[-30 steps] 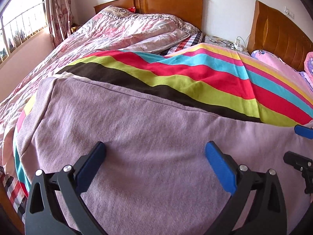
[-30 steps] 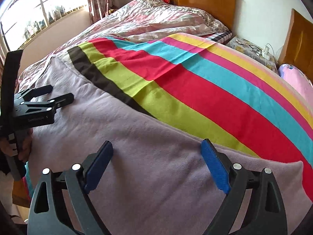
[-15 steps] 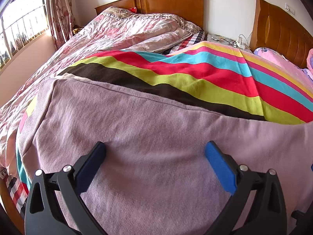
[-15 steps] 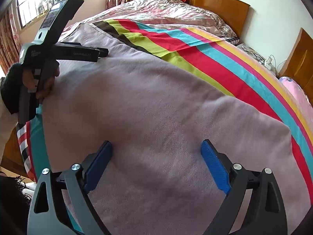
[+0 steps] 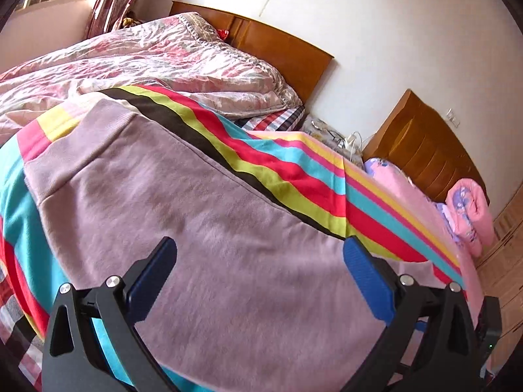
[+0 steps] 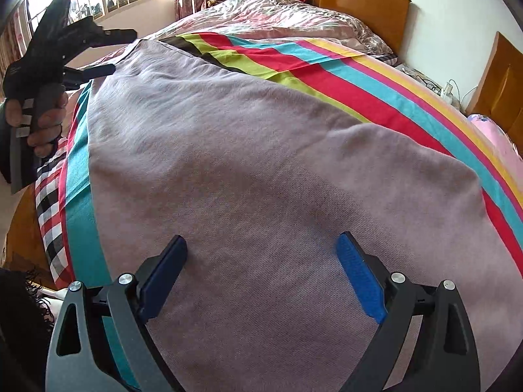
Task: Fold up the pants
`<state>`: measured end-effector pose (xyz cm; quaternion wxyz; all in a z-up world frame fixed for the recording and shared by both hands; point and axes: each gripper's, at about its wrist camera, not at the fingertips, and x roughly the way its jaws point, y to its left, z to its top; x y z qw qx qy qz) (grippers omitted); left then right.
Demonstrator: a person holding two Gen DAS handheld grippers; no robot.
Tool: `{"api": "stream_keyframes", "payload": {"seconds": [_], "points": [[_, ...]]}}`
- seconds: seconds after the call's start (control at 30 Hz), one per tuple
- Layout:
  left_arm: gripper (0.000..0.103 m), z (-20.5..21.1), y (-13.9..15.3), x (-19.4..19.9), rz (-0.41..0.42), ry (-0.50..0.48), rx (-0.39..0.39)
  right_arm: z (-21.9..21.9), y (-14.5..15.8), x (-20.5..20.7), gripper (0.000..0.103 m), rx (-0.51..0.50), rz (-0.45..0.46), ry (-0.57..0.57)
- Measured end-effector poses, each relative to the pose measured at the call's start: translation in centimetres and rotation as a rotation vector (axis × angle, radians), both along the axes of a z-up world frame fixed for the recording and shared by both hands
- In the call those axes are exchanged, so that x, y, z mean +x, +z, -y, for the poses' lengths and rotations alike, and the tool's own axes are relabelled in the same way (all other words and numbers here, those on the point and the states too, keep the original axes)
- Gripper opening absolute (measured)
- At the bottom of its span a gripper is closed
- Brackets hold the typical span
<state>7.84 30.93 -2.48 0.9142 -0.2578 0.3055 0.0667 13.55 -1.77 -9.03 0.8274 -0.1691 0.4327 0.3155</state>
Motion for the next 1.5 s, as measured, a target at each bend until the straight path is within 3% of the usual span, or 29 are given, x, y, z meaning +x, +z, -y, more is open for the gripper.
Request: {"api": "stream_keyframes", "payload": {"seconds": [0.1, 0.23, 0.33, 0.43, 0.5, 0.67, 0.93, 1.07, 1.17, 1.3, 1.37, 1.4, 1.5], "points": [[0.101, -3.4, 0.2, -4.1, 0.032, 0.107, -0.082, -0.3, -0.1, -0.1, 0.092, -0.005, 0.009, 0.001], [0.101, -8.5, -2.9, -7.6, 0.024, 0.222, -0.338, -0.3, -0.1, 0.1, 0.093, 0.009, 0.006, 0.005], [0.1, -10.5, -5.1, -8.5, 0.052, 0.23, -0.484, -0.2, 0.0, 0.1, 0.093, 0.008, 0.006, 0.005], [0.093, -11.5, -6.6, -7.6, 0.028, 0.233, -0.522, -0.2, 0.0, 0.1, 0.093, 0.008, 0.006, 0.006], [0.092, -12.2, -7.0, -7.3, 0.055, 0.242, -0.548, -0.2, 0.0, 0.1, 0.093, 0.007, 0.007, 0.006], [0.073, -14.4, -7.5, -7.3, 0.106, 0.259, -0.596, -0.2, 0.0, 0.2, 0.093, 0.002, 0.004, 0.0], [0.048, -17.5, -9.1, -6.8, 0.202, 0.191, -0.715, -0.7, 0.1, 0.6, 0.093, -0.025, -0.006, -0.022], [0.045, -18.2, -9.5, -6.3, 0.259, 0.132, -0.721, -1.7, 1.3, 0.8, 0.092, -0.011, 0.024, -0.03], [0.045, -18.2, -9.9, -6.0, 0.274, 0.12, -0.722, -4.5, 3.1, 1.1, 0.092, 0.037, 0.042, 0.042], [0.045, -18.0, -9.8, -5.6, 0.266, 0.13, -0.703, -11.2, 3.6, 1.5, 0.092, 0.022, 0.071, 0.2], [0.035, -17.8, -9.5, -5.5, 0.242, 0.145, -0.678, -14.3, 3.0, 1.9, 0.092, 0.01, 0.064, 0.259], [0.023, -17.8, -9.4, -5.5, 0.221, 0.162, -0.654, -15.6, 2.7, 2.1, 0.092, 0.007, 0.052, 0.276], [0.019, -17.6, -8.9, -5.7, 0.216, 0.178, -0.616, -18.0, 1.3, 1.9, 0.092, -0.016, 0.014, 0.324]]}}
